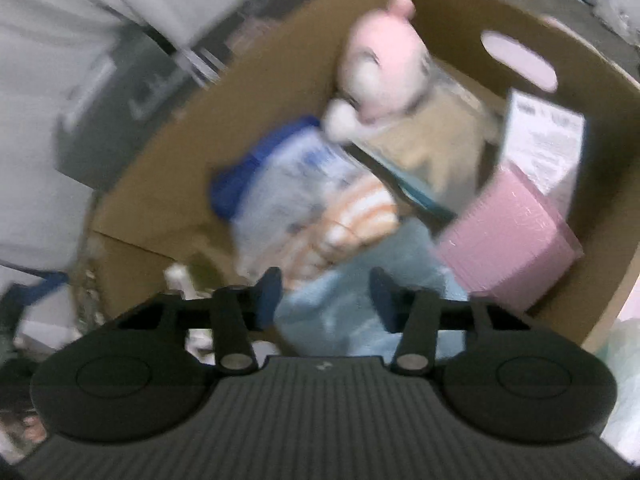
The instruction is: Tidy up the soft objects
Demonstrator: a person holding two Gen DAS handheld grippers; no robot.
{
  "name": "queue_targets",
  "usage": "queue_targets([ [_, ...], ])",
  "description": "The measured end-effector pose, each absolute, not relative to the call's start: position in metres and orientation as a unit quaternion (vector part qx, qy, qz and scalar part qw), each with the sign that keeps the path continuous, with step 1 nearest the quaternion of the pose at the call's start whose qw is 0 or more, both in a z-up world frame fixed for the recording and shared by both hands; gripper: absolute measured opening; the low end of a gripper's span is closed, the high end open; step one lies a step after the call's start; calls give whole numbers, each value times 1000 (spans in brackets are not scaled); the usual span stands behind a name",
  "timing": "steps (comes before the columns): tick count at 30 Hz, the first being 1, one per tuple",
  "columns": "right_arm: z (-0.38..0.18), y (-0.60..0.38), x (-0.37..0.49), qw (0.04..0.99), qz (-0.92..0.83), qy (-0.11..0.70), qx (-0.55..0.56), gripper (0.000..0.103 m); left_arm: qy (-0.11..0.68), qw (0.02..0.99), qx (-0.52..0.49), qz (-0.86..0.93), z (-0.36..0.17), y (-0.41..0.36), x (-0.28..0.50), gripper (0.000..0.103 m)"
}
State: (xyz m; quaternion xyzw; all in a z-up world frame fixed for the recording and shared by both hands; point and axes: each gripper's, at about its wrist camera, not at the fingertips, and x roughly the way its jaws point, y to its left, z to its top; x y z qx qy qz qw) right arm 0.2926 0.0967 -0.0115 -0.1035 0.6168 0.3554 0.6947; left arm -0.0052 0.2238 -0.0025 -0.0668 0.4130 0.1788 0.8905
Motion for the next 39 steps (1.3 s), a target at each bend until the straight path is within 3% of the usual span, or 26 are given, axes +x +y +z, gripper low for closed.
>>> queue_targets([
  [7,-60,111,289,667,327,658,-124,33,411,892,-66,177,0,222,-7,103],
  [13,-50,109,289,668,329,656,-122,34,410,893,-68,174,2,220,-7,103],
  [19,7,81,288,679,370,630,-72,35,409,894,-62,171,2,217,-8,103],
  [23,18,79,272,661,380,636,-117,44,406,895,-66,173,3,218,-8,103],
  [27,-10,83,263,627,367,668,-161,47,407,895,-65,171,3,218,-8,103],
  [29,-15,86,262,623,369,671,-157,61,407,895,-64,170,3,218,-8,103],
  [34,-25,94,267,612,364,686,-145,72,404,896,-63,172,6,217,-11,103],
  [39,-15,85,277,620,367,684,-110,73,400,897,-64,177,9,219,-15,103],
])
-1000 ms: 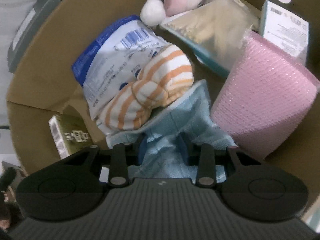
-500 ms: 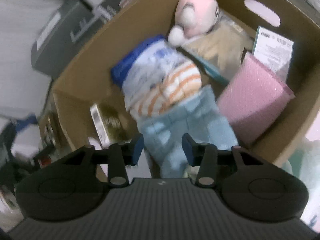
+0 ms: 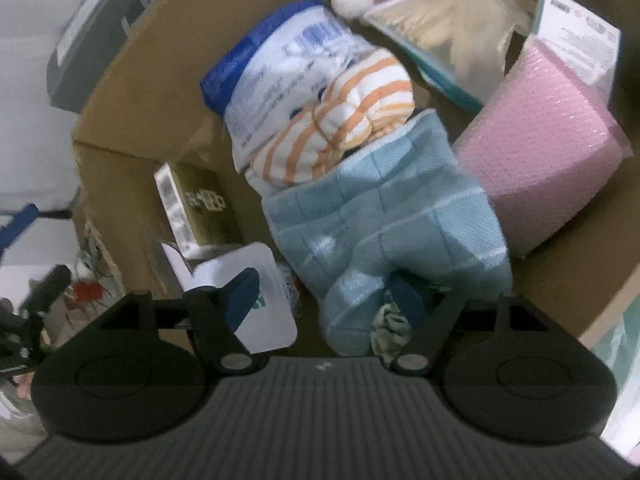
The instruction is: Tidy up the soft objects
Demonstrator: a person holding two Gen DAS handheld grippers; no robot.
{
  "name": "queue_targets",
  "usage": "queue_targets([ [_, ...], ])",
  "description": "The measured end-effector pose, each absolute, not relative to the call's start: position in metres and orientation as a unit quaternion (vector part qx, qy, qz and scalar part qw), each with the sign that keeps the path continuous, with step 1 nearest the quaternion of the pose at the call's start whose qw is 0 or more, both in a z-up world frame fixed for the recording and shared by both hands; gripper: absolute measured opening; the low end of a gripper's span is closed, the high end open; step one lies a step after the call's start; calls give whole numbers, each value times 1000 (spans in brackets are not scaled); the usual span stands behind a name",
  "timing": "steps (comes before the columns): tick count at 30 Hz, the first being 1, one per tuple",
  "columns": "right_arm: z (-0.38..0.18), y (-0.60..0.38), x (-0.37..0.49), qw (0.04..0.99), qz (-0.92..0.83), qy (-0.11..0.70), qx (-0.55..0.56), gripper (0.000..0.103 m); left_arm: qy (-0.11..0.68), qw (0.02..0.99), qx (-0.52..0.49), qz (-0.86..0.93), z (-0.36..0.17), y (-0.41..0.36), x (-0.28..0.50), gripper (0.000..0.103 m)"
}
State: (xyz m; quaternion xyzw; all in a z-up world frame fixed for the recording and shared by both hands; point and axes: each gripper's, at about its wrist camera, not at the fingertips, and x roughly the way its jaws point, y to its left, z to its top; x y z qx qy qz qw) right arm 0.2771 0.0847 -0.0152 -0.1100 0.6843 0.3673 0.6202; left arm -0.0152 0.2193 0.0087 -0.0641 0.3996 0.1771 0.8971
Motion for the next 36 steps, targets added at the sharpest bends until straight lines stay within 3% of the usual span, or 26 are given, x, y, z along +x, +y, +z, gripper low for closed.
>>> queue_targets([
  [8,20,92,306,677,399,617,-40,73,405,894,-66,179,4,223,-13,103],
  [14,2,141,329,708,407,577,-26,71,411,890,-63,186,2,226,-10,103],
  [23,-53,176,353,707,376,599,-8,70,418,886,-59,193,-2,231,-5,103],
  [36,-45,181,337,698,405,590,-17,69,421,885,-61,190,-2,230,-4,103],
])
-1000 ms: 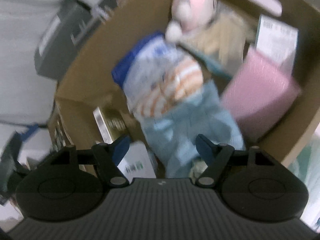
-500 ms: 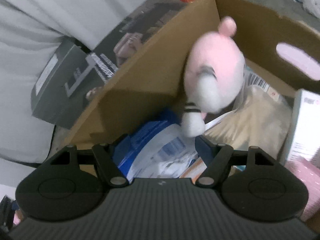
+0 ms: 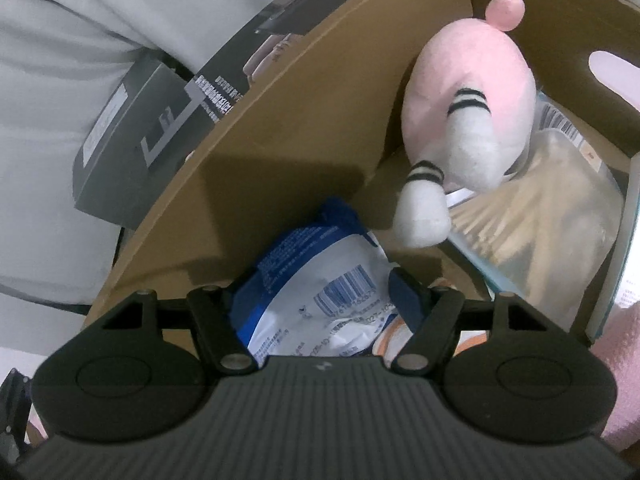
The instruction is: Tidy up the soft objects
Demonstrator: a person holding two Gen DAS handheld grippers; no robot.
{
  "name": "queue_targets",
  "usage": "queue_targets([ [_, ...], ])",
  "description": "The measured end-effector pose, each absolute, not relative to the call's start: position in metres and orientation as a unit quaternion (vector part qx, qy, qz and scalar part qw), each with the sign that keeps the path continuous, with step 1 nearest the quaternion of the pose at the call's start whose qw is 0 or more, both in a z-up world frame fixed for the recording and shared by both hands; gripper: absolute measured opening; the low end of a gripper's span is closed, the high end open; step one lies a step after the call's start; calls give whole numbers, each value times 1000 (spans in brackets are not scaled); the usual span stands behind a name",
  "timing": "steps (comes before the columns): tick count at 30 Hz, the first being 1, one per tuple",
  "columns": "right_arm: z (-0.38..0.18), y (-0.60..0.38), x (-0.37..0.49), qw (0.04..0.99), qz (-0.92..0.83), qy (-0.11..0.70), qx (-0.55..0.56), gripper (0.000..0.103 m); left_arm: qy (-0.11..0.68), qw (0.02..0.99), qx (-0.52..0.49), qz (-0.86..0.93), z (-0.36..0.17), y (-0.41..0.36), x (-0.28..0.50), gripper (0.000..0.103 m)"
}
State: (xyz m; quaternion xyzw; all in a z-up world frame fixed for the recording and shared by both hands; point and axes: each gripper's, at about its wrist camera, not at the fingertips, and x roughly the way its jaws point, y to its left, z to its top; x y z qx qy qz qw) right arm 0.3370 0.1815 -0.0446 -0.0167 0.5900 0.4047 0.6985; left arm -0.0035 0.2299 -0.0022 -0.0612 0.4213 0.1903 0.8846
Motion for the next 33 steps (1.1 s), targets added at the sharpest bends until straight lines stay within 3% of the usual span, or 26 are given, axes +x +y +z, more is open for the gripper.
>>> queue_targets([
  [5,-30,162,352,742,362,563,-21,69,419,886,-62,187,-2,230,-5,103],
  [17,-57,148,353,702,354,617,22,68,414,890,-58,183,1,226,-3,103],
  [24,-15,114,385,764,330,551,65,69,414,889,-57,185,0,228,-3,103],
  [33,-69,108,385,736,296,604,75,65,416,889,-59,184,-1,229,-2,103],
])
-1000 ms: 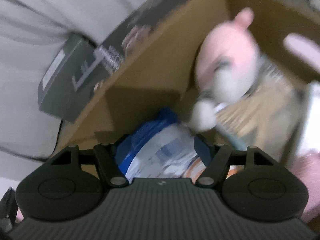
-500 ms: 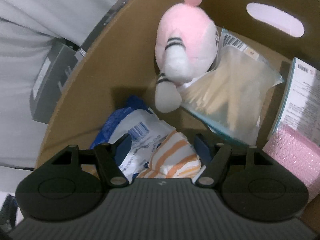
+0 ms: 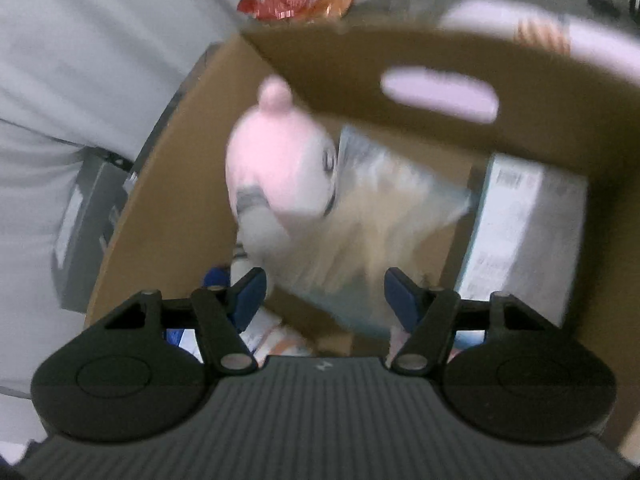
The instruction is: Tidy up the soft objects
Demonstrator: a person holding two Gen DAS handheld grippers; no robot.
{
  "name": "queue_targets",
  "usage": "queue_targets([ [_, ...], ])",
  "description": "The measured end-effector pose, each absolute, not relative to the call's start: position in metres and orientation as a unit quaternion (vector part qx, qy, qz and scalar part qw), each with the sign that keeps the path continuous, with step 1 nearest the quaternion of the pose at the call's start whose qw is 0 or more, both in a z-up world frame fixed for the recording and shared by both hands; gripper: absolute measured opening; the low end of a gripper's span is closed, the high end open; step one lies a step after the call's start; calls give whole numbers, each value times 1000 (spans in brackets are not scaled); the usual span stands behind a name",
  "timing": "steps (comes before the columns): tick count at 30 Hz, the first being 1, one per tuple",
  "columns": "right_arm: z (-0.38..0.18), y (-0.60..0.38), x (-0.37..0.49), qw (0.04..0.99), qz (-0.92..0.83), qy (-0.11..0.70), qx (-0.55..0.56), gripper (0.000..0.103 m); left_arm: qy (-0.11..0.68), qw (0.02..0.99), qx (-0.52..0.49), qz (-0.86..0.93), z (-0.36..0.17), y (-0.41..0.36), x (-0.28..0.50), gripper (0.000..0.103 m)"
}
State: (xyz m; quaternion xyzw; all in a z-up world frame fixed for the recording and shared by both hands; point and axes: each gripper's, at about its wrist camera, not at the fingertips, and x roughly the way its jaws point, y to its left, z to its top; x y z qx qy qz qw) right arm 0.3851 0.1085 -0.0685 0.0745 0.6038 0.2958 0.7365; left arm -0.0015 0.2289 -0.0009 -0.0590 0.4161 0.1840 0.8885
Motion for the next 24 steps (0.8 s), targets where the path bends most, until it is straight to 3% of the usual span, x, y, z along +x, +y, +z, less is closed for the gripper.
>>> queue_targets([
  [10,-8,115,401,781,322,524,112,63,419,886,-60,188,-4,230,-1,103],
  [14,-14,128,409,780,316,525,129,62,420,886,-58,187,-3,228,1,103],
  [17,-38,134,410,752,312,561,149,51,421,886,-55,186,-3,227,0,103],
  [24,-69,149,394,700,336,596,205,39,421,886,-56,187,-3,226,0,103],
])
